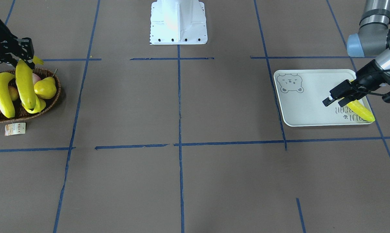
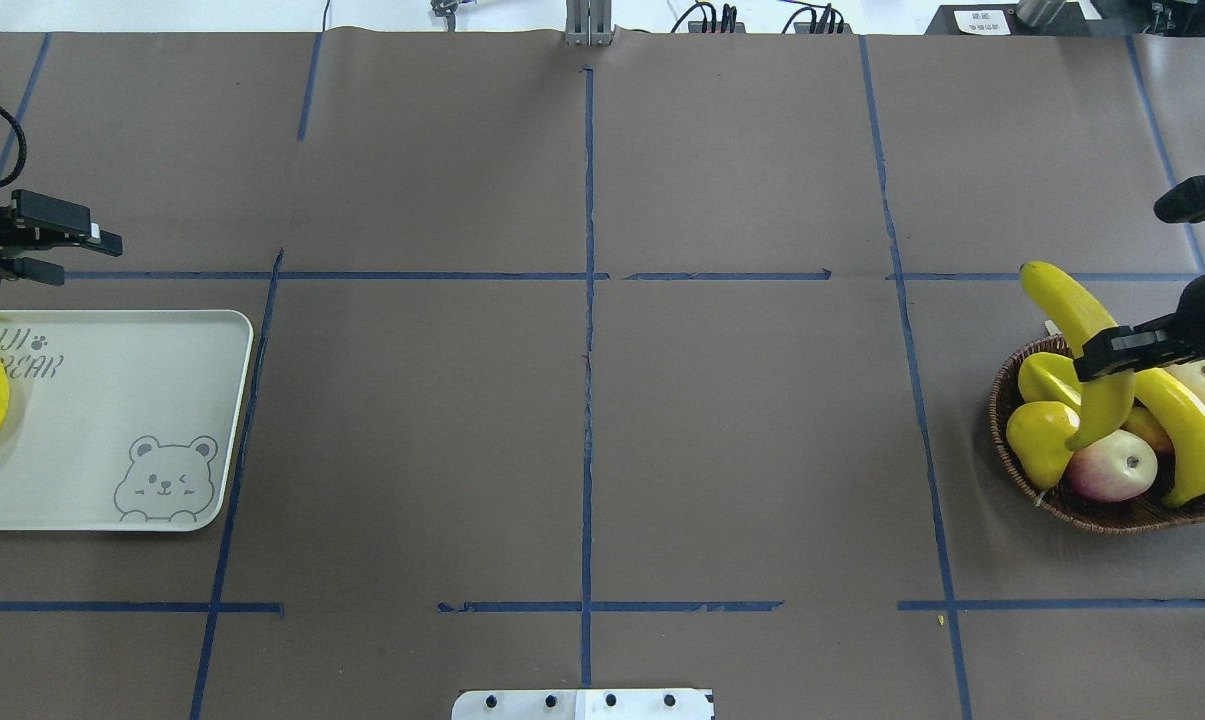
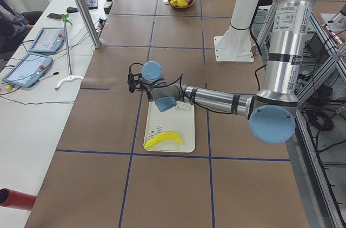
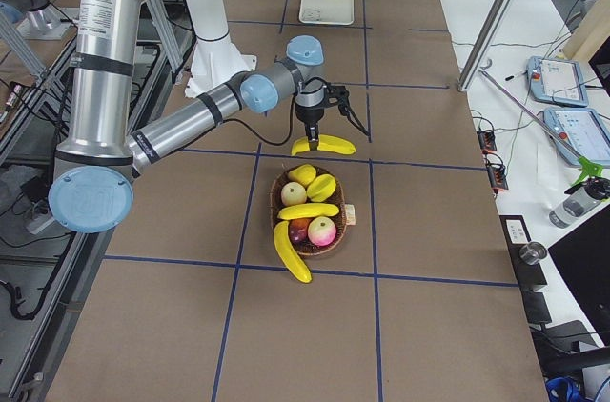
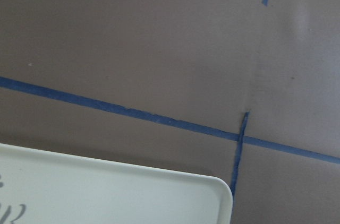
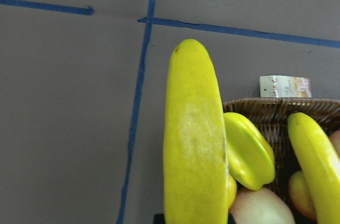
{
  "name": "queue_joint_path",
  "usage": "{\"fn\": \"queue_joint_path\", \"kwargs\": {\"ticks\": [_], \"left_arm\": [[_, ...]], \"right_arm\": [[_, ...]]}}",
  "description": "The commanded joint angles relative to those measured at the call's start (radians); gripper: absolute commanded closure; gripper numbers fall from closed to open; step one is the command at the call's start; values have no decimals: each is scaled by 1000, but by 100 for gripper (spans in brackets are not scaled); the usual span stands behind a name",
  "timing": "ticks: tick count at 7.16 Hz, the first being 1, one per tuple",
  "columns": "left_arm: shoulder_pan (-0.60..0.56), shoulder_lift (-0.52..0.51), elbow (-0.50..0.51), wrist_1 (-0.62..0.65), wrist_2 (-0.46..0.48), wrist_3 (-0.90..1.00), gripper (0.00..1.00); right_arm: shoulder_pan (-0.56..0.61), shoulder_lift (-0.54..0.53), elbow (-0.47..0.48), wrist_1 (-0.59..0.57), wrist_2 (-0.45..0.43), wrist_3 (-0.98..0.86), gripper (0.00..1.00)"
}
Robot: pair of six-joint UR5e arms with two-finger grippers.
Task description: Transfer all bananas from basket to plate
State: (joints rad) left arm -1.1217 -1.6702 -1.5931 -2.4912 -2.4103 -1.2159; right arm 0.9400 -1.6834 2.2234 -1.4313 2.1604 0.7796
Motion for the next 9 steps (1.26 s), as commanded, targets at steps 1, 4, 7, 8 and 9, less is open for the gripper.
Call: {"fn": "queue_joint_path", "kwargs": {"ticks": [1,4,7,8,9], "left_arm": [[55,-75,-4,-8,0,-83,0],[164,-199,-33,-6,95,-317,0],[233,-353,-48,-5,122,-508,0],[275,-383,-47,-2,138,-560,0],[325,-428,-47,8,201,-620,0]], "right_arm": [[-99,34,-89,333,-2,299,97],[-313,77,-137,625,-242,620,97],[-577,223,-230,829,-604,773,98],[-633,273,-275,860,-669,773,98],[-661,348,-309,861,-695,773,98]]}}
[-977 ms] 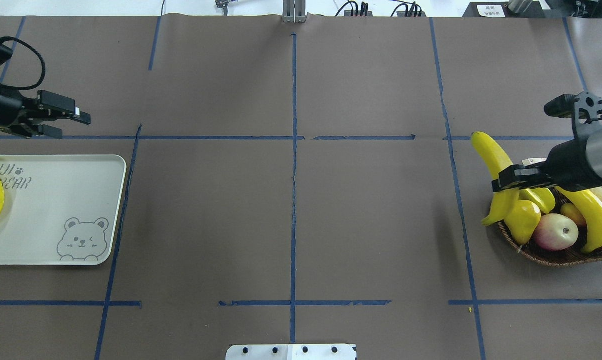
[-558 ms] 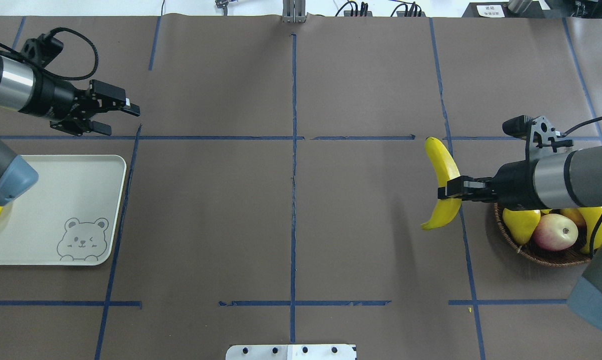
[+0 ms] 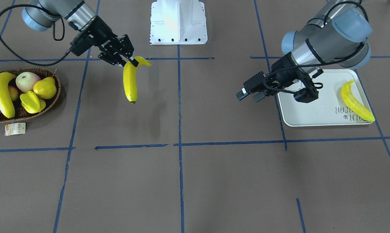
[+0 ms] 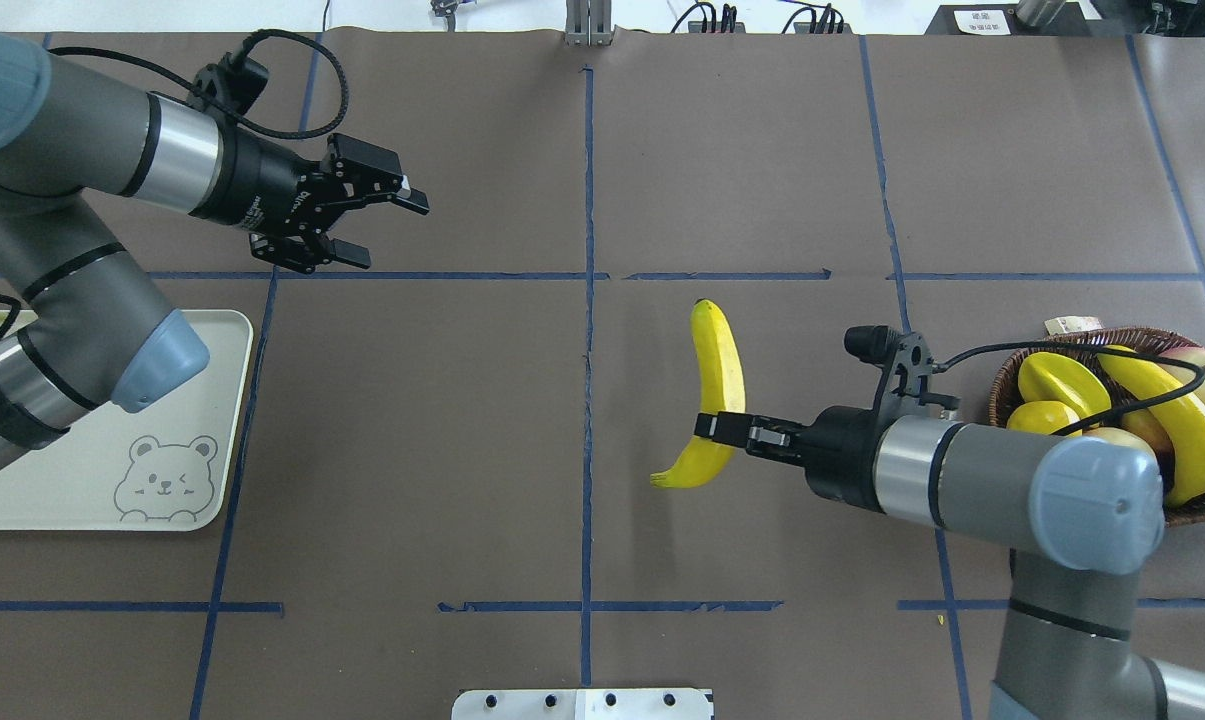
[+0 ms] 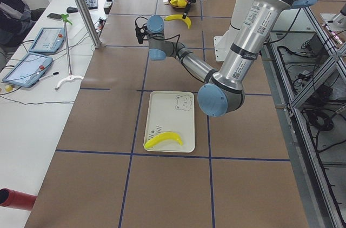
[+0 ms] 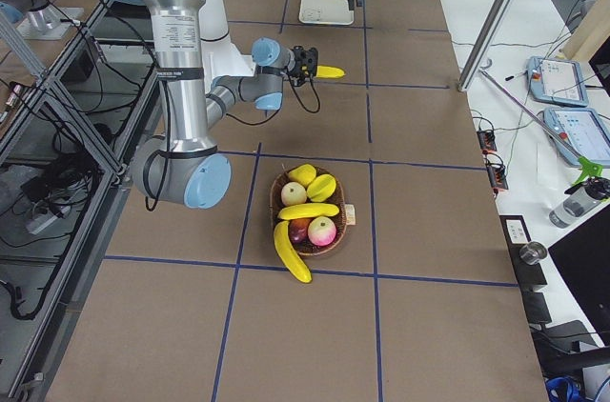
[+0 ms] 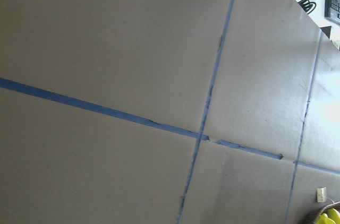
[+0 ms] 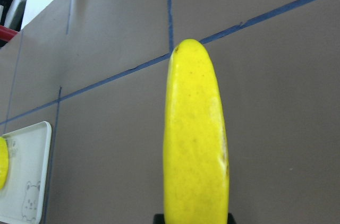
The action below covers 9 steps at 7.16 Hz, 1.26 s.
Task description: Transfer all bananas from basket to plate
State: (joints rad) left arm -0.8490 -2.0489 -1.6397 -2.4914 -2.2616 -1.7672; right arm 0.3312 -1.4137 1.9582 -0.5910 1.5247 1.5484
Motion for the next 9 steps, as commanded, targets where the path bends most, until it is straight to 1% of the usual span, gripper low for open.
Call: {"fn": "queue_joint_path", "kwargs": {"ticks": [1,2,4,5,7,8,9], "left_arm": [[111,-74,0,9,115,-93,0],[163,-83,1,11,172,-94,0],[246,-109,9,14,244,-94,0],[270,-112,14,14,279,-94,0],[297,-112,21,20,322,-92,1],[309,-109,23,29,330,-92,5],[312,-109,24,31,332,-92,15]], "right_arm": [[-78,141,-86,19,-101,4,98],[-90,185,-116,13,-121,2,98],[-93,222,-143,7,-123,4,98],[-93,240,-162,7,-130,4,98],[-93,242,-162,7,-132,2,97],[-93,242,-162,8,-132,4,97],[-93,242,-162,8,-132,2,97]]}}
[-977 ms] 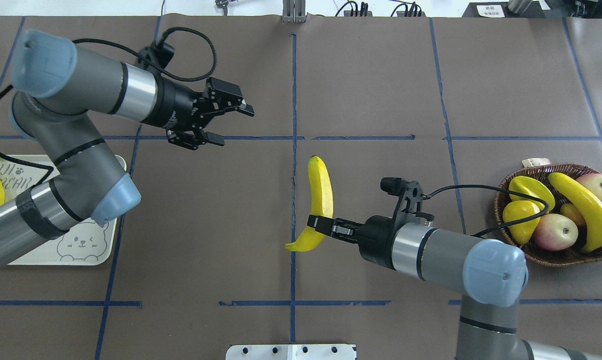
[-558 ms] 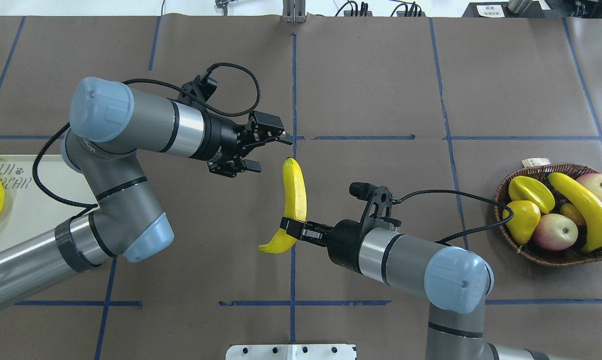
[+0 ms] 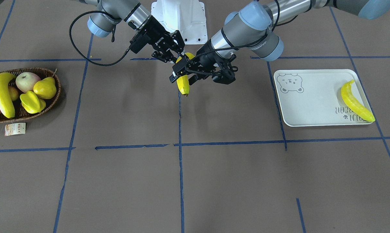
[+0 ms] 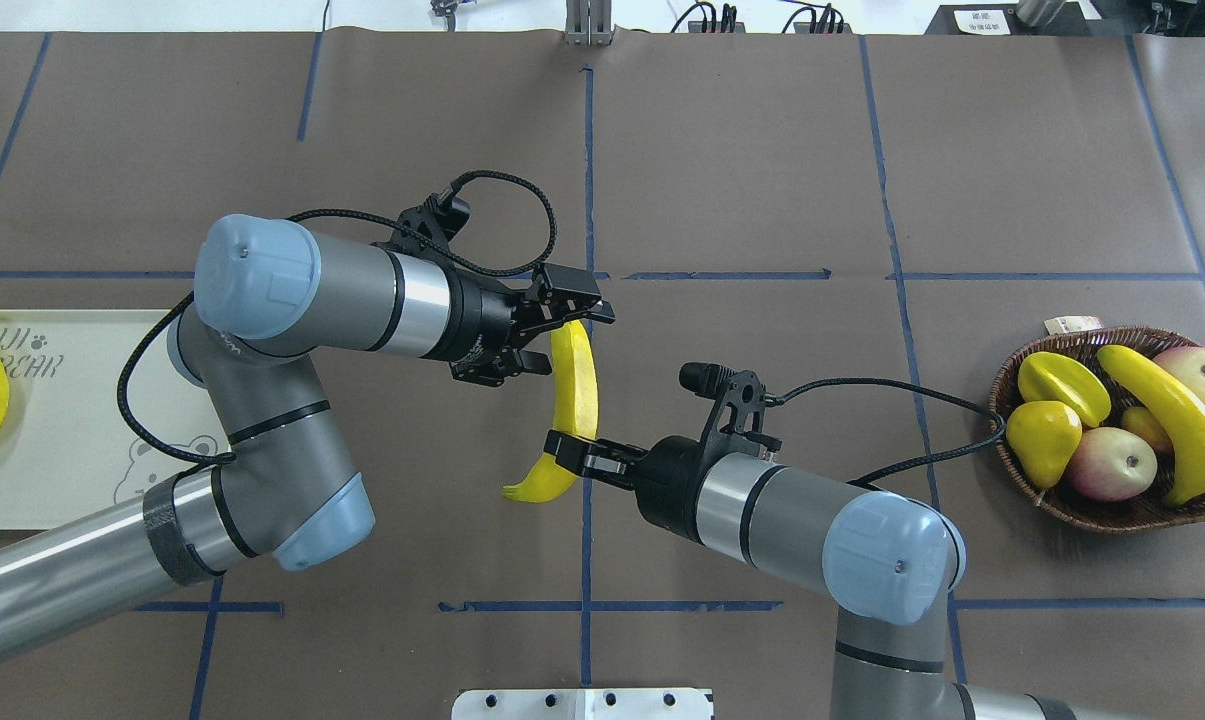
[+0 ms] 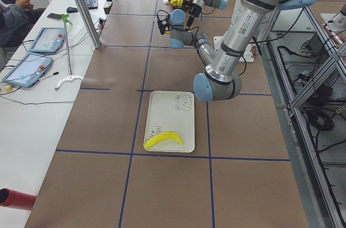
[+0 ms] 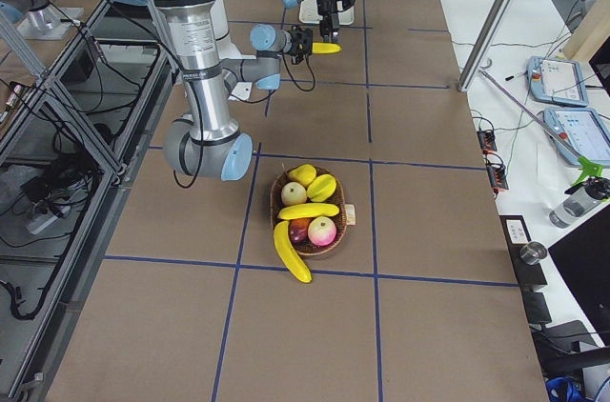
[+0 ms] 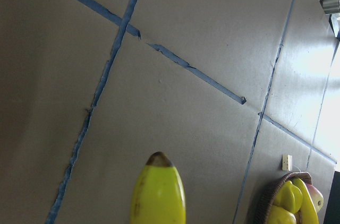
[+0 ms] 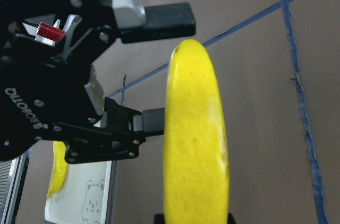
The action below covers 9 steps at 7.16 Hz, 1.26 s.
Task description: Transfer all bananas from basket to plate
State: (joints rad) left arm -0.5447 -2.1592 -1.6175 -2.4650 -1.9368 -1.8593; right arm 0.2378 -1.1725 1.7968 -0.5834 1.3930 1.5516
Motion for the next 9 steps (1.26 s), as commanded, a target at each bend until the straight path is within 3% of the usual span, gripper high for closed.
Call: {"fn": "queue_joint_path", "kwargs": {"ticks": [1,2,4,5,6,9], "left_arm": [[8,1,4,8,5,0,26],[8,1,7,8,5,-1,44],[8,1,7,9,5,-3,91],[8,5,7,15,5,-1,100],[6,7,-4,50,5,0,100],[-3,21,-12,58,5,3,100]], "right_arm": [[0,1,0,0,0,-1,97],[0,1,0,0,0,1,97],[0,2,0,-1,-11,-1,93],[0,2,1,0,-12,-2,77],[0,2,1,-3,-35,-1,1],[1,2,10,-1,-54,-4,0]]}}
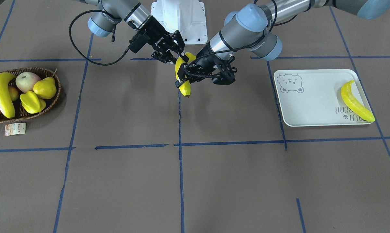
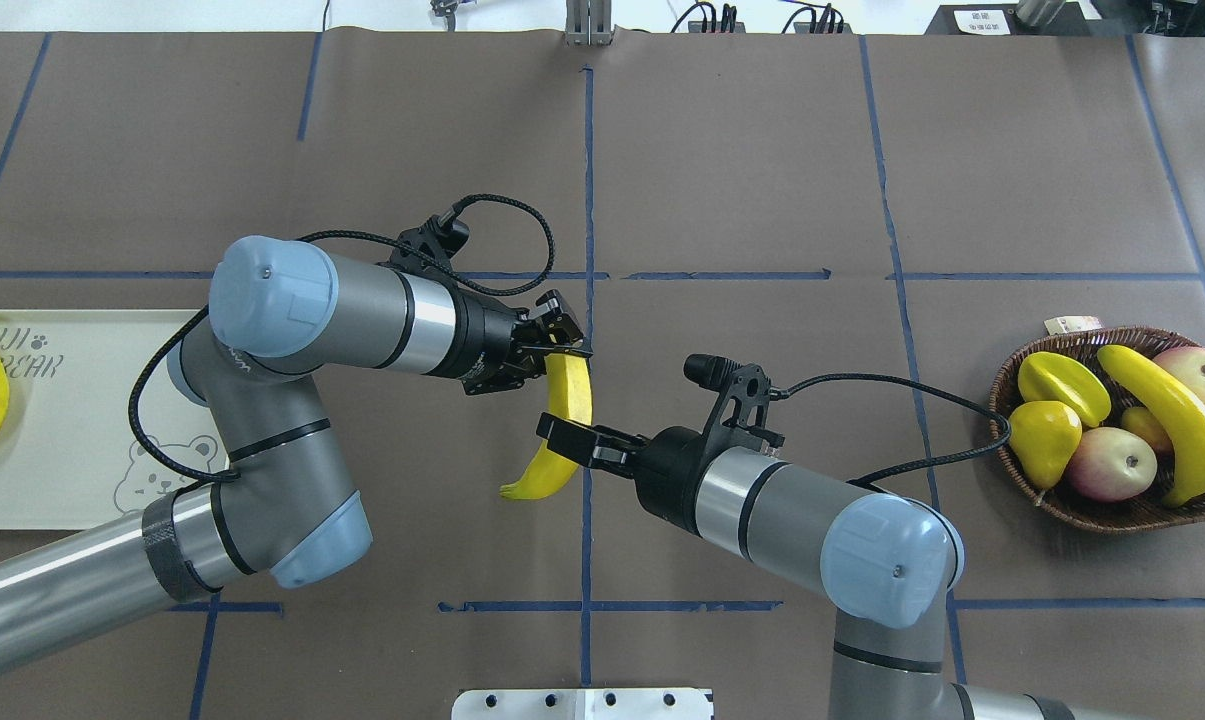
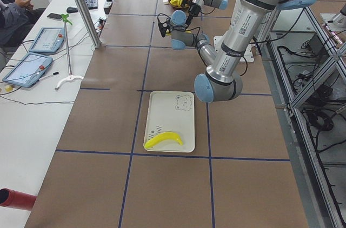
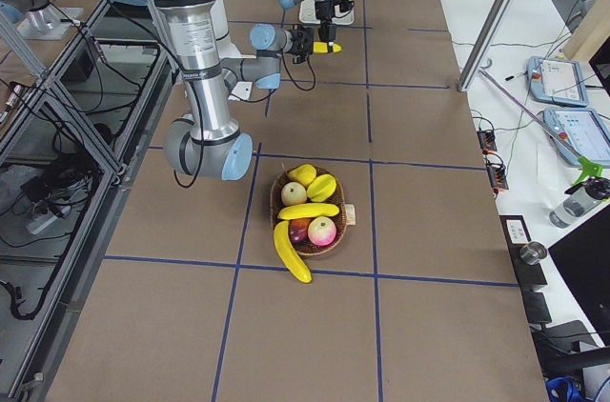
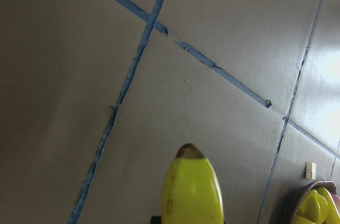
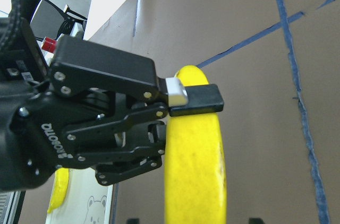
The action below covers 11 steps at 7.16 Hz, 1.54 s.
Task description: Transfer all bananas from basket to plate
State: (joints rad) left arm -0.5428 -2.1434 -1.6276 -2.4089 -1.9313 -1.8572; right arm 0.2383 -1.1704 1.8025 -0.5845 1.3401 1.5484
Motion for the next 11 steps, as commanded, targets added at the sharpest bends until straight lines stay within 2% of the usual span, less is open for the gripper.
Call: {"fn": "queue_joint_path", "kwargs": {"ticks": [1,2,4,5,6,7,8,9,11], "left_arm": [[-15,23,-5,2,0,1,100],[-44,58,-17,7,0,3,100],[-110,143,-63,59,-2,6,100],[-132,170,-92,165,-3,7,100],[-158,212,-136,330,-3,10,100],[-190,223,-140,441,-6,27,99],[-195,276,-141,502,-3,89,99],[-210,348,-141,501,0,110,99],[-291,486,-140,487,-3,245,99]], "right_arm": [[6,-5,15,-3,8,-1,0],[16,-15,53,-56,52,-2,0],[68,-15,165,-320,155,-7,0],[100,-15,226,-488,225,-10,0],[125,-14,263,-658,269,-14,0],[172,-11,281,-798,336,-39,0],[214,-12,294,-886,405,-115,0],[257,-17,299,-958,454,-187,0],[298,-17,320,-1066,484,-267,0]]}}
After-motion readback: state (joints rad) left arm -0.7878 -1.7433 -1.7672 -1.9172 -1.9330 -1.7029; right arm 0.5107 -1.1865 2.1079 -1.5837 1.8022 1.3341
